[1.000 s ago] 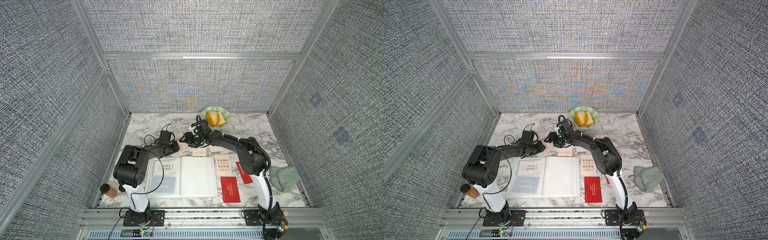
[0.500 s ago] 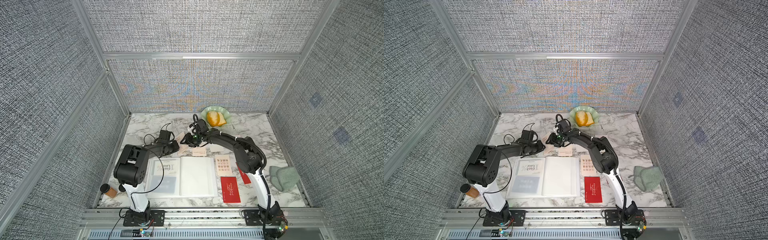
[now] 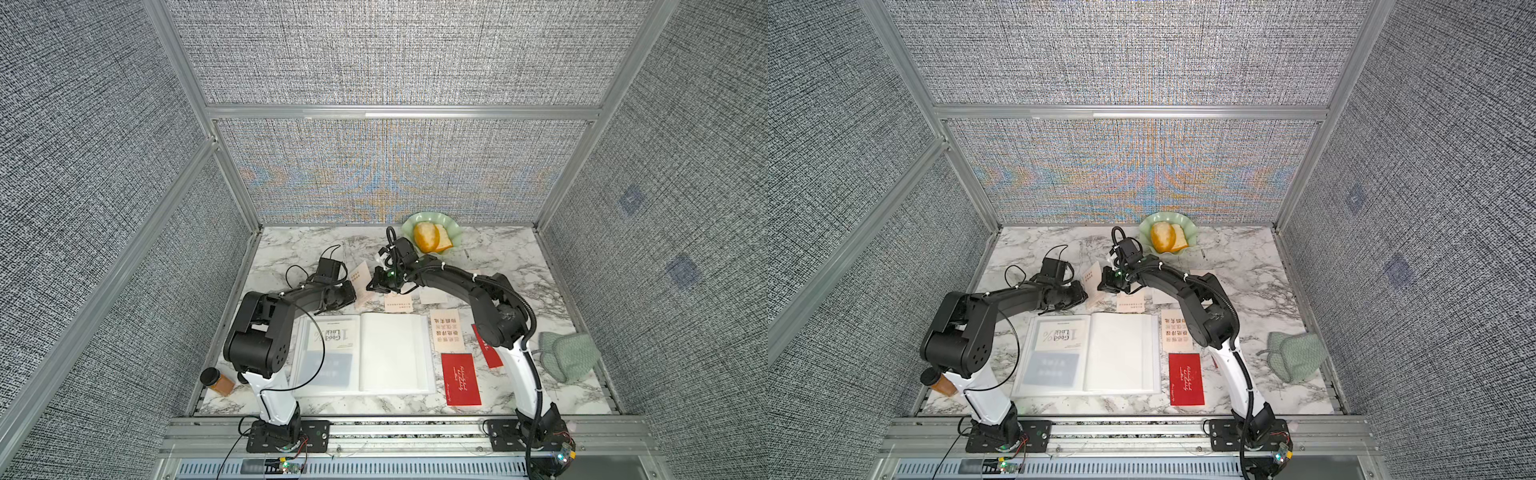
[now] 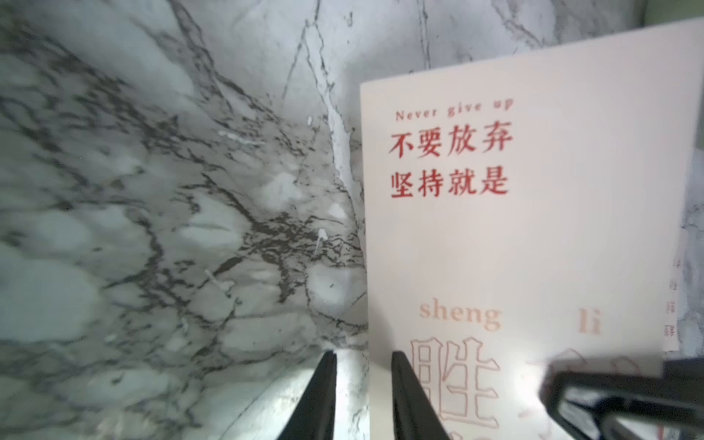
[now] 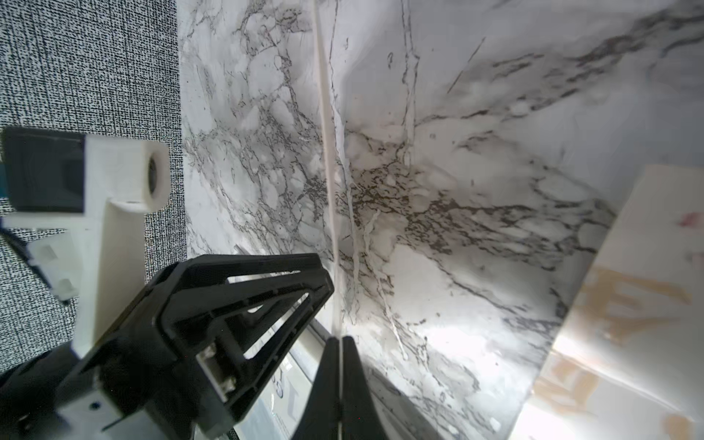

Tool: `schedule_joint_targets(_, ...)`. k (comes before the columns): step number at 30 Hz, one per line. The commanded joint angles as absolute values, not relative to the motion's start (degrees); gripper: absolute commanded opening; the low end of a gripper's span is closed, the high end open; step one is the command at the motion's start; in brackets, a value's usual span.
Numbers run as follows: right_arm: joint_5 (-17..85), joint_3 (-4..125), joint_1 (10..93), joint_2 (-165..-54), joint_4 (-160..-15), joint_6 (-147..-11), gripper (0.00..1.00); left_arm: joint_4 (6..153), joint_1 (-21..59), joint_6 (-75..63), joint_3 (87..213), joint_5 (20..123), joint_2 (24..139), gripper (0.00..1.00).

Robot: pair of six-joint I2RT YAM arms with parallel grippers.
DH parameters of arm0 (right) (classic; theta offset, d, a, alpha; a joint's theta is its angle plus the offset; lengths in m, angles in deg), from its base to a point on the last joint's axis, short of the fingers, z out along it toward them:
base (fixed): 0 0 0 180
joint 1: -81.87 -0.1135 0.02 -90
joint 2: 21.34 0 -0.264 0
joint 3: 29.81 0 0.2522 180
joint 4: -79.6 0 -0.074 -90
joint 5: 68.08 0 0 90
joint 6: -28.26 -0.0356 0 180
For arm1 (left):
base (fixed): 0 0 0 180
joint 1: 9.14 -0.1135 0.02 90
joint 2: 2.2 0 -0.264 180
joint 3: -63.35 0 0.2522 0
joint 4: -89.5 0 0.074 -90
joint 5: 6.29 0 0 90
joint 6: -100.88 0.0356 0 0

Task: Place the photos into the photo albums
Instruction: Pick up the photo at the center of the board.

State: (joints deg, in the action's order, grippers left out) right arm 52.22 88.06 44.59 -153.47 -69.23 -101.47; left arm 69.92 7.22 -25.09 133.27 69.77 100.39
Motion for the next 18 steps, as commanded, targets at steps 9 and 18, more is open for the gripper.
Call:
schedule_joint_targets(9, 54.0, 86.0, 45.2, -150.4, -71.4, -99.6, 0.0, 67.5, 7.1, -24.4, 134.2, 69.9, 98.3, 0.29)
schedule_joint_targets(18, 53.8, 82.4, 45.6, -147.6, -73.8, -99.7, 0.0, 67.4, 6.8, -23.9, 134.0, 70.2, 92.2, 0.45)
